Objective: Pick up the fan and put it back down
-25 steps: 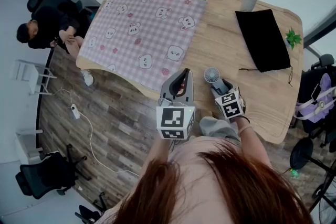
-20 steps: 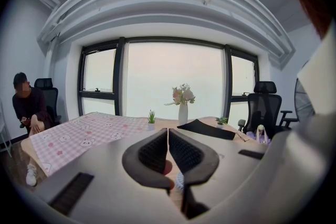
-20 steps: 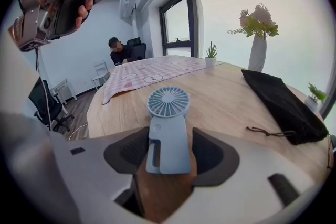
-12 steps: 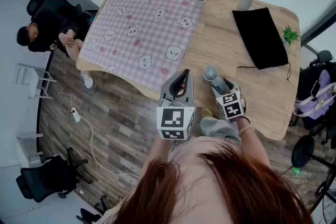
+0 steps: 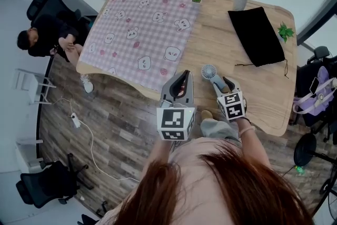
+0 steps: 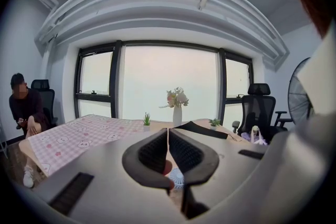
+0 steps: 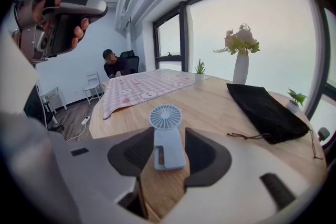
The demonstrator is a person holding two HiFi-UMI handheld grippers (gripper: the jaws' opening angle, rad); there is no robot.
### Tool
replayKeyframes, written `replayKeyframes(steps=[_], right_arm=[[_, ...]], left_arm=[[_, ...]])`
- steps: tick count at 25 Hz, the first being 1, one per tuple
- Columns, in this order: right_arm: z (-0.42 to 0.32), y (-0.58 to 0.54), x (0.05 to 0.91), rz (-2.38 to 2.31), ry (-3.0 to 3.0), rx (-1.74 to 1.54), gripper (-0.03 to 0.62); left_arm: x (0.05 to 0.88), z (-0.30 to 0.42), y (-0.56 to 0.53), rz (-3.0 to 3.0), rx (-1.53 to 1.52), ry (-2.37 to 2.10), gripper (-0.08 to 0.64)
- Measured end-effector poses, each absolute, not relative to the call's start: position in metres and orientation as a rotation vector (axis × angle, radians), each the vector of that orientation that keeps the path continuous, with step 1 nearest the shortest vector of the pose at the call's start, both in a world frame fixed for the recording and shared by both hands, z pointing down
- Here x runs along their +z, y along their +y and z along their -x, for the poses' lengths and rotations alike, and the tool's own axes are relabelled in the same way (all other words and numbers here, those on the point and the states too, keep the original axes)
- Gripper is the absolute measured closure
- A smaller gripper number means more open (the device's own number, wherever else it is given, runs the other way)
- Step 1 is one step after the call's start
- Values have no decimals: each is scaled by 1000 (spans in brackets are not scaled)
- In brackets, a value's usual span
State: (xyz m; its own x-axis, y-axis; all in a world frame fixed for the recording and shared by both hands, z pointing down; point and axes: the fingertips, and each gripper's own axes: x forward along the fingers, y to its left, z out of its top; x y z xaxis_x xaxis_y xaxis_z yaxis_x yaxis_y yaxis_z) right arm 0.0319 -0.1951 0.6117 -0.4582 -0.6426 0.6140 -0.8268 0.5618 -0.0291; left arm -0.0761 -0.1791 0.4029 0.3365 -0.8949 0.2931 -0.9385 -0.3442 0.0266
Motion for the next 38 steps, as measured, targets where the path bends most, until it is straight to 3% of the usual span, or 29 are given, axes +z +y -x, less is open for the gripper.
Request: replayKeyframes(steps=[38], right_arm=[[-48, -133, 490, -1526, -2403, 363, 585]], left_arm=[[378, 72, -101, -2536, 292, -1594, 546]])
